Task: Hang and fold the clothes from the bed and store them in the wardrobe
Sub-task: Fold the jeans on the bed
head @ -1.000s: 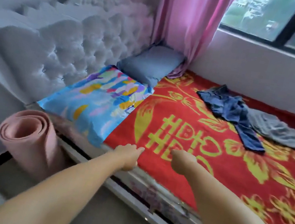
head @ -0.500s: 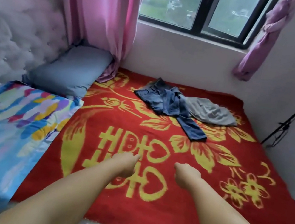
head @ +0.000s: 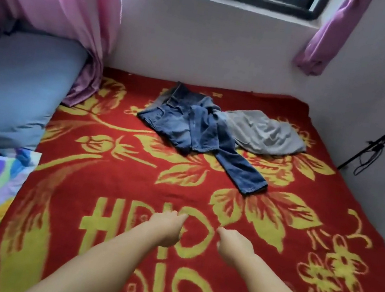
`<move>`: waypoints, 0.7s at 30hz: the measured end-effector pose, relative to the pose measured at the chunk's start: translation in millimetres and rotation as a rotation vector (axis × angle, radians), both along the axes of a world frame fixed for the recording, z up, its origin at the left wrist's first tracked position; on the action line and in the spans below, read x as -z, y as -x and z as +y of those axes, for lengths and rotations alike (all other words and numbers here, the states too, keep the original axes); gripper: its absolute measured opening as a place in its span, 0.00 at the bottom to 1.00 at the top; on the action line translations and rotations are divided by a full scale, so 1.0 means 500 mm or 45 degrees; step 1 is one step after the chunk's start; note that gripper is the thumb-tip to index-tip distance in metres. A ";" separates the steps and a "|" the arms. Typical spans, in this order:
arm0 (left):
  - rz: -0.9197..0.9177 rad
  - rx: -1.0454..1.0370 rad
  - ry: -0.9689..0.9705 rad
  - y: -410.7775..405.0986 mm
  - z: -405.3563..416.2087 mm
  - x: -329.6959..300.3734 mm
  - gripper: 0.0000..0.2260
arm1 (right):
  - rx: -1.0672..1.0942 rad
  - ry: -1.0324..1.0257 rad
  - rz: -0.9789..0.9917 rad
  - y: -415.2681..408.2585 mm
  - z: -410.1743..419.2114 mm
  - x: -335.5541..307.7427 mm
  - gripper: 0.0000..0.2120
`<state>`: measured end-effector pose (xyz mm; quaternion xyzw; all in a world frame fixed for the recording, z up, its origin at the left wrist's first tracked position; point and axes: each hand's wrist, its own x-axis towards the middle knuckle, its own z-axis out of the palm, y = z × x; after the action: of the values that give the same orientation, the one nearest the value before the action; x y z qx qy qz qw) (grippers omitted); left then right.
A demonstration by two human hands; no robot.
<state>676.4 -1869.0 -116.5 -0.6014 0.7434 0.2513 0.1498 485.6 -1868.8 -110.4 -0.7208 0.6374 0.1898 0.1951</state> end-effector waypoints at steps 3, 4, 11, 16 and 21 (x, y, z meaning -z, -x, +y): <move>0.011 -0.025 -0.068 -0.027 -0.065 0.092 0.26 | -0.024 -0.066 0.008 -0.030 -0.081 0.074 0.17; 0.002 -0.041 -0.111 -0.037 -0.074 0.132 0.26 | -0.051 -0.104 0.031 -0.039 -0.101 0.103 0.18; -0.001 -0.477 0.292 -0.129 -0.260 0.438 0.26 | -0.307 0.033 0.072 -0.111 -0.365 0.313 0.16; -0.005 -0.682 0.519 -0.113 -0.288 0.585 0.26 | -0.413 0.290 -0.110 -0.160 -0.545 0.392 0.18; -0.035 -0.704 0.553 -0.094 -0.260 0.636 0.29 | -0.462 0.491 -0.244 -0.222 -0.668 0.493 0.27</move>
<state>723.3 -1998.8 -434.6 -0.8011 0.5865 0.1103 -0.0451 596.5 -2202.7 -356.8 -0.8616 0.5010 0.0280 0.0766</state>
